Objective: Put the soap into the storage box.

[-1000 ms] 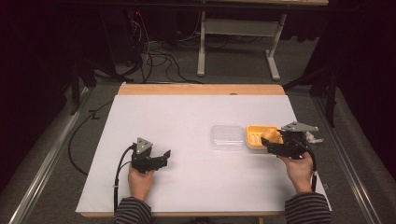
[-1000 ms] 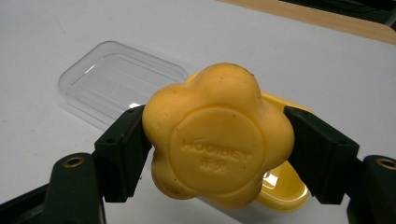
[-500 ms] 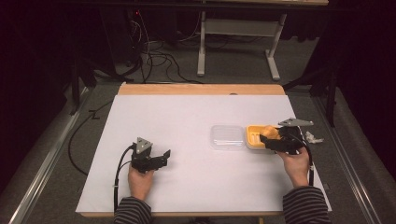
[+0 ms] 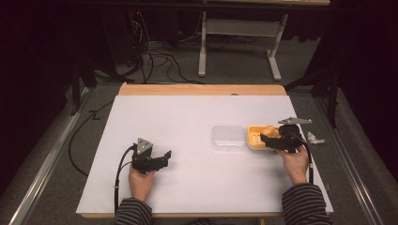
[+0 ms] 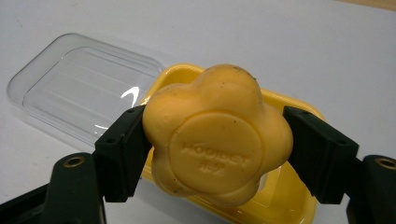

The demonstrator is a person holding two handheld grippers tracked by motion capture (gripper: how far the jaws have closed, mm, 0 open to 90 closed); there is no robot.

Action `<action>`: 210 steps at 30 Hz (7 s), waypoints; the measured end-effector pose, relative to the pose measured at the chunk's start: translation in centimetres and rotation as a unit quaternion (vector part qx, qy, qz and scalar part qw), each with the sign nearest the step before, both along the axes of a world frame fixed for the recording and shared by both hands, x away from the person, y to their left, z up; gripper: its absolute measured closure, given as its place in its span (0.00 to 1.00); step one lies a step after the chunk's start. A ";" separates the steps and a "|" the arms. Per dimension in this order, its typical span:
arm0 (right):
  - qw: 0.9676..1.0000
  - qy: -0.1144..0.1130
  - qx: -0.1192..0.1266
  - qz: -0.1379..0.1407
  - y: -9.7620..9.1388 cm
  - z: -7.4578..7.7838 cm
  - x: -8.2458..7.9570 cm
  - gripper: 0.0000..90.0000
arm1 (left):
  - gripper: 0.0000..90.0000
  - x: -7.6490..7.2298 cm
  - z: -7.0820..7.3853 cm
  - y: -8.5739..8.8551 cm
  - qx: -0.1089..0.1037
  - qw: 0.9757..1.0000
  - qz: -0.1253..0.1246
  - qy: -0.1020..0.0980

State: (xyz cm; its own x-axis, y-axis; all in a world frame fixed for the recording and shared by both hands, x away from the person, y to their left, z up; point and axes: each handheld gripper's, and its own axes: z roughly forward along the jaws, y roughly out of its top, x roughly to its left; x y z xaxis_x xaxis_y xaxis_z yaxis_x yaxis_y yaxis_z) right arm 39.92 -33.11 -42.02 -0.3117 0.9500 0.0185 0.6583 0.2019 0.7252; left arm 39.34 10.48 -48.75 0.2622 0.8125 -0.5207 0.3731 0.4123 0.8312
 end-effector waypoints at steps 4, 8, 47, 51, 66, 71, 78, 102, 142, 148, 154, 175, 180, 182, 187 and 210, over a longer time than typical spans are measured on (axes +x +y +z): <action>1.000 0.006 0.001 -0.003 0.0 -0.2 0.4 0.30 | 0.18 0.0 0.0 0.0 0.000 1.000 0.000 0.001; 1.000 0.014 0.002 -0.007 0.0 -0.6 0.7 0.30 | 0.18 0.0 0.0 0.0 0.000 1.000 0.000 0.001; 0.998 0.028 -0.030 -0.040 0.5 -2.5 2.2 0.31 | 0.18 0.0 0.0 0.0 -0.001 1.000 0.001 0.002; 0.999 0.010 -0.020 -0.044 0.5 -2.0 2.0 0.33 | 0.18 0.0 0.0 0.0 -0.001 1.000 0.000 0.001; 0.999 -0.020 -0.002 -0.041 0.3 -1.0 1.0 0.33 | 0.18 0.0 0.0 0.0 -0.006 1.000 0.001 0.001; 0.999 -0.031 0.004 -0.040 0.1 -0.5 0.5 0.33 | 0.18 0.1 0.0 0.0 -0.004 1.000 0.001 0.002; 0.998 -0.041 0.005 -0.038 0.0 0.1 0.0 0.34 | 0.18 0.0 0.0 0.0 -0.006 1.000 0.001 0.001; 0.997 -0.063 0.028 -0.022 -0.4 1.1 -2.2 0.37 | 0.18 0.0 0.0 0.1 -0.005 1.000 0.001 0.001; 0.988 -0.125 0.085 -0.011 -1.3 1.5 -6.8 0.36 | 0.18 0.0 0.0 0.0 0.001 1.000 0.002 0.002; 0.987 -0.130 0.089 -0.006 -0.8 1.5 -7.1 0.35 | 0.18 0.0 0.0 0.0 0.001 1.000 0.002 0.002; 0.987 -0.132 0.091 -0.003 -0.3 1.4 -7.3 0.35 | 0.18 0.0 0.0 0.0 0.001 1.000 0.002 0.002; 0.986 -0.134 0.102 0.010 0.7 0.5 -8.2 0.35 | 0.18 0.0 0.0 0.0 -0.001 1.000 0.002 -0.001; 0.986 -0.132 0.098 0.016 1.3 0.1 -8.3 0.34 | 0.18 0.0 0.0 0.0 0.001 1.000 0.002 -0.002; 0.987 -0.131 0.096 0.017 1.5 0.0 -8.3 0.34 | 0.18 0.0 0.0 0.0 0.001 1.000 0.002 -0.002; 0.988 -0.127 0.089 0.020 2.1 -0.3 -8.5 0.34 | 0.18 0.0 0.0 0.0 0.002 1.000 0.002 -0.001; 0.991 -0.102 0.074 0.035 3.9 -2.3 -8.9 0.35 | 0.18 0.0 0.0 -0.1 0.002 1.000 0.004 -0.001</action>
